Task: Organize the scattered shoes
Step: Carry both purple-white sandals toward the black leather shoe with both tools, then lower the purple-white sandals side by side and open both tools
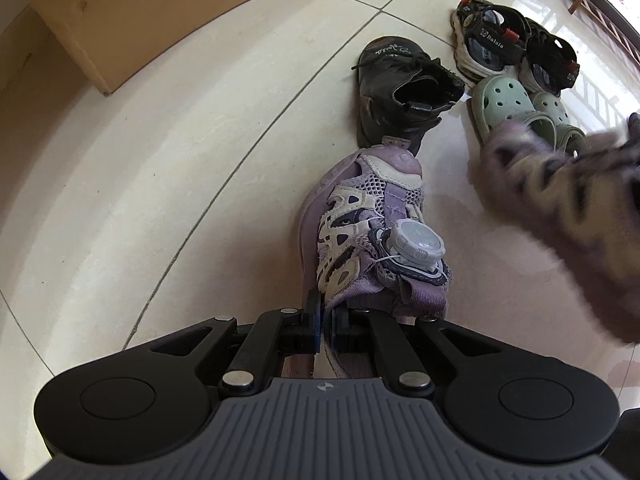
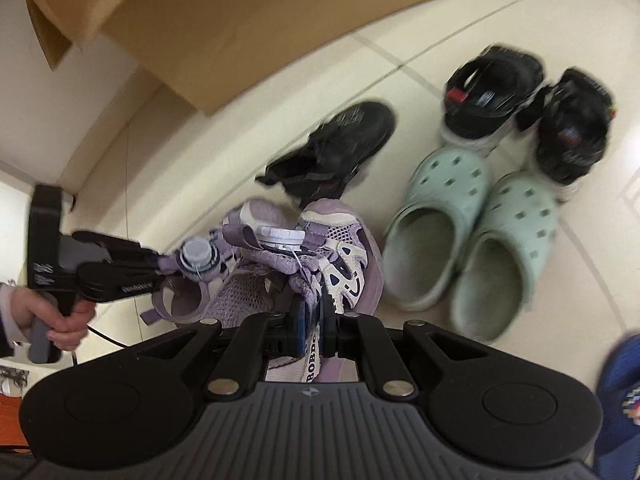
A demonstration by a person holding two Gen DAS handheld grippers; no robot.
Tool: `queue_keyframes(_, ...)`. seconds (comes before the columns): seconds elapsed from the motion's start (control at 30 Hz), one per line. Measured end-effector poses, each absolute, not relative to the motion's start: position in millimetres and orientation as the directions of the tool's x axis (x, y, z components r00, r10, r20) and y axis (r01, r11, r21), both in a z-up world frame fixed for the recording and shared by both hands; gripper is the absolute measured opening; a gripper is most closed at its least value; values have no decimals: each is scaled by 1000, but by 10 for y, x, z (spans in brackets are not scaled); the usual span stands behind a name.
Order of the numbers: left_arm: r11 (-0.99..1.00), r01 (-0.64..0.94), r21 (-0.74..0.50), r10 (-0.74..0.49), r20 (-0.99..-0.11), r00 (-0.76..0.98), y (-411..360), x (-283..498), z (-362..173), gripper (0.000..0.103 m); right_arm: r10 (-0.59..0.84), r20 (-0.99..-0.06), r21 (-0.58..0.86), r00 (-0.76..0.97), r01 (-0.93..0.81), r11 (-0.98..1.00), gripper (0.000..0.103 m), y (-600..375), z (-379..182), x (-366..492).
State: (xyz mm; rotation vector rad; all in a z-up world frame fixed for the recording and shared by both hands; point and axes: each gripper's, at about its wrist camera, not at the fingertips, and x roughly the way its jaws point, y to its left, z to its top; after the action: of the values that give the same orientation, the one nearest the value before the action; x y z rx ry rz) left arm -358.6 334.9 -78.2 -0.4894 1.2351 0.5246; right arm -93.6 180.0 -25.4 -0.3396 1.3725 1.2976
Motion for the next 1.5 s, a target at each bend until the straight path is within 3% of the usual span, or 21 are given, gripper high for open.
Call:
queue_keyframes(0.37,783,-614,-100,60,-970,235,3335,-3613,-931,6,356,-845,531,-399,-707,467,13,1917,-1040,-1422)
queue_keyframes(0.97,798,-596,-92,50,-975,218,3294,-3564,-1080,6,354,-843,531,-405,-734,424,16,1903,-1022,-1656)
queue_keyframes(1.07,804,-589,-85,58,-974,220,3284,-3570,-1038,18,352,-841,535,-411,-731,423,20,1895,-1004,-1636)
queue_keyframes(1.13,810,-582,-78,68,-972,225,3274,-3577,-994,37,353,-840,536,-412,-730,423,23,1887,-1000,-1612)
queue_keyframes(1.27,817,-574,-61,91,-968,232,3255,-3618,-850,43,372,-840,530,-395,-743,408,24,1875,-898,-1578)
queue_keyframes(1.5,819,-572,-46,107,-967,232,3240,-3567,-683,45,389,-845,515,-369,-757,402,31,1851,-795,-1512)
